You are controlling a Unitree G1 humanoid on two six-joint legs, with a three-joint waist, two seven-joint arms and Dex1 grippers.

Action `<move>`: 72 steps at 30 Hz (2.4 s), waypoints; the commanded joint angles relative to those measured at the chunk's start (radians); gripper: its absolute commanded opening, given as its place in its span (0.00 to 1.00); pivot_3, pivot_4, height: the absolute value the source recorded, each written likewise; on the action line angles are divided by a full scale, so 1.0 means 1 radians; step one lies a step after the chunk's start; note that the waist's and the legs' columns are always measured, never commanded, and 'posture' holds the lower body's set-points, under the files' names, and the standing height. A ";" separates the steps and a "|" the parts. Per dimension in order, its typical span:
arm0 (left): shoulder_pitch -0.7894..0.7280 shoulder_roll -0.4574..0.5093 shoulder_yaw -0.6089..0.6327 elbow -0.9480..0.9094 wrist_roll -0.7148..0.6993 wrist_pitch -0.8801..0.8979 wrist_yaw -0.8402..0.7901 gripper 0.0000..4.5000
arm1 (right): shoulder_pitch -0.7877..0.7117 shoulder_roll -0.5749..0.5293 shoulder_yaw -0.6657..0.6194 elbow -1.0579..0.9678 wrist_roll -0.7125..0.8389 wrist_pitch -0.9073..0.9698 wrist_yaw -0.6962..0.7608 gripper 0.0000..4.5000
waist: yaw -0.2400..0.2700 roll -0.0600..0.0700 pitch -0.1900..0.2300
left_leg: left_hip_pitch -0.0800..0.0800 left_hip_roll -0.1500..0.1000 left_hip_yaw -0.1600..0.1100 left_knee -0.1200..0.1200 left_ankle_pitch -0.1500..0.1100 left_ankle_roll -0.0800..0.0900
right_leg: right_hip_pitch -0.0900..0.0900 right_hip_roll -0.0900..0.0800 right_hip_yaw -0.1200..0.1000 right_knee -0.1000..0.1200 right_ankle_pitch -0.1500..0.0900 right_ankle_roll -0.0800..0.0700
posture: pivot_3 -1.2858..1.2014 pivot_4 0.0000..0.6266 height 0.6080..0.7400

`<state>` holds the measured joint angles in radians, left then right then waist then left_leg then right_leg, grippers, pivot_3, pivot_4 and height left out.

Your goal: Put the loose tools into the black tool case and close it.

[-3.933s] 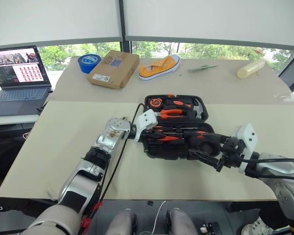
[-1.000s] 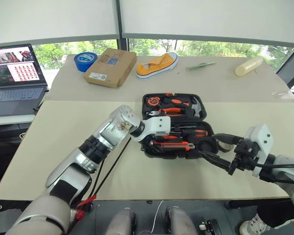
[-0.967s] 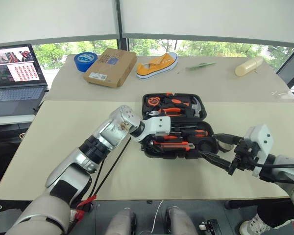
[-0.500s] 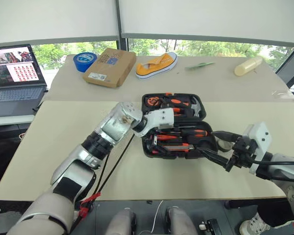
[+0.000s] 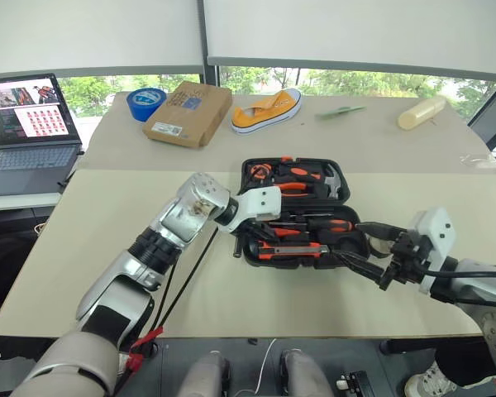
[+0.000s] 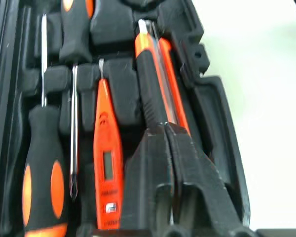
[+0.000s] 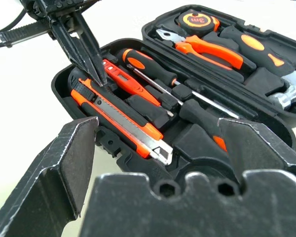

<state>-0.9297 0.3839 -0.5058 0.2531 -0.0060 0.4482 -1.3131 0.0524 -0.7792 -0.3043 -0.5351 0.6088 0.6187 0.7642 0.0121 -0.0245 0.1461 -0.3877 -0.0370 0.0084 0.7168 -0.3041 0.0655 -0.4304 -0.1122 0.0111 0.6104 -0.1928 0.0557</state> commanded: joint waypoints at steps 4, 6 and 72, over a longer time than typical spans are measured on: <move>0.010 0.003 -0.062 0.027 0.078 -0.084 0.019 0.01 | 0.004 -0.009 -0.022 -0.021 0.003 -0.017 0.006 1.00 | 0.000 0.000 0.000 | 0.000 0.000 0.000 0.000 0.000 0.000 | 0.000 0.000 0.000 0.000 0.000 0.000 | 0.52 0.24 0.96; 0.015 0.001 -0.079 0.046 0.096 -0.115 0.019 0.01 | 0.007 -0.010 -0.024 -0.022 0.002 -0.018 0.005 1.00 | 0.003 0.000 0.000 | 0.001 0.000 0.000 0.000 0.000 0.000 | 0.001 0.000 0.000 0.000 0.000 0.000 | 0.52 0.24 0.96; 0.293 0.372 0.414 -0.528 -0.536 0.220 0.023 0.99 | -0.313 -0.213 0.290 0.635 -0.517 -0.461 0.311 1.00 | -0.021 0.004 0.002 | 0.010 0.001 0.000 -0.004 0.002 -0.004 | 0.006 -0.001 0.002 -0.001 -0.001 -0.001 | 0.52 0.24 0.96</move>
<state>-0.6227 0.7544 -0.0913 -0.2661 -0.5495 0.6963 -1.2902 -0.2519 -0.9875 -0.0305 0.1018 0.1151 0.1435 1.0720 -0.0091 -0.0201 0.1485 -0.3781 -0.0363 0.0085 0.7130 -0.3022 0.0617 -0.4243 -0.1127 0.0129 0.6093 -0.1938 0.0548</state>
